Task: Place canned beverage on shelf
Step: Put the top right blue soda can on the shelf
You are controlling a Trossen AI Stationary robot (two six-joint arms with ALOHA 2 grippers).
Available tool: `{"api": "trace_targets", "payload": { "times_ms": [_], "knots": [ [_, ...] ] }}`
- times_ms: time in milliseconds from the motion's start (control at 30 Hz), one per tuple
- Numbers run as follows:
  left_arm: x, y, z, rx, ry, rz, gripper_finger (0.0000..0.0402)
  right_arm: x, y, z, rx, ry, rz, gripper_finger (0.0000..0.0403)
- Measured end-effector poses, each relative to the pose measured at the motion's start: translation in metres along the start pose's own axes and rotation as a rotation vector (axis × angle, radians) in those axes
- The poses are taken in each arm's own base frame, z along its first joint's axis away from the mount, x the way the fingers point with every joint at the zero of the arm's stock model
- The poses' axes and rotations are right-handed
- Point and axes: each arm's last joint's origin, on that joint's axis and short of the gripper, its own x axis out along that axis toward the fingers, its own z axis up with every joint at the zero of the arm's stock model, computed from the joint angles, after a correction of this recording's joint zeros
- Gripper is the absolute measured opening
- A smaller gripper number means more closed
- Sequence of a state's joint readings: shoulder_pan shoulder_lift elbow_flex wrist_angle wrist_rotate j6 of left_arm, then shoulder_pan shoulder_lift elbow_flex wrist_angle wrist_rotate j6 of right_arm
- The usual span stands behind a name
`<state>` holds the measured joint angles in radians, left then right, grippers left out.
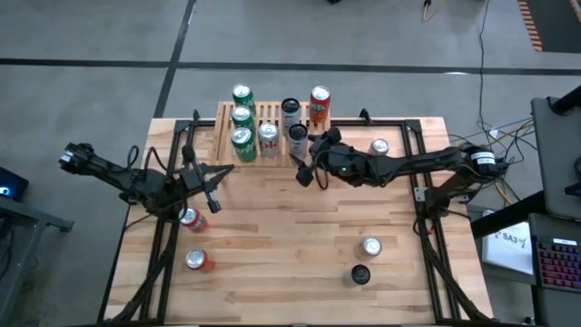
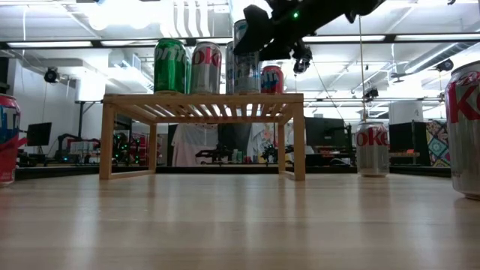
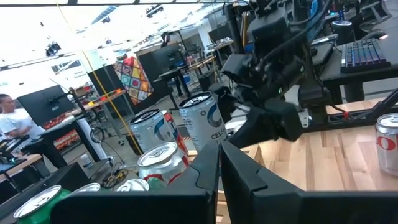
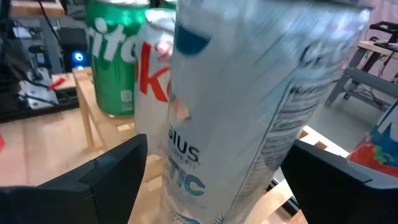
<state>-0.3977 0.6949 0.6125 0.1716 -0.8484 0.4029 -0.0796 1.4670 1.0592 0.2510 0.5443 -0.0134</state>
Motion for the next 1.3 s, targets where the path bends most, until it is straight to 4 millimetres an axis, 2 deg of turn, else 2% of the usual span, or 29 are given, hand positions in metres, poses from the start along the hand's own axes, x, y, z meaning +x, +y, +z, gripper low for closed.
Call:
{"api": "trace_targets", "payload": {
  "times_ms": [200, 500, 1300],
  "knots": [
    [0.0, 0.0, 0.0, 0.0, 0.0, 0.0, 0.0, 0.007, -0.002, -0.004, 0.005, -0.005, -0.02, 0.0323],
    [0.0, 0.0, 0.0, 0.002, 0.001, -0.002, 0.0, 0.008, -0.003, -0.004, 0.021, -0.005, -0.016, 0.0235],
    [0.0, 0.0, 0.0, 0.001, 0.0, -0.001, 0.0, 0.008, -0.002, 0.007, 0.08, -0.108, 0.01, 0.0242]
  ]
}}
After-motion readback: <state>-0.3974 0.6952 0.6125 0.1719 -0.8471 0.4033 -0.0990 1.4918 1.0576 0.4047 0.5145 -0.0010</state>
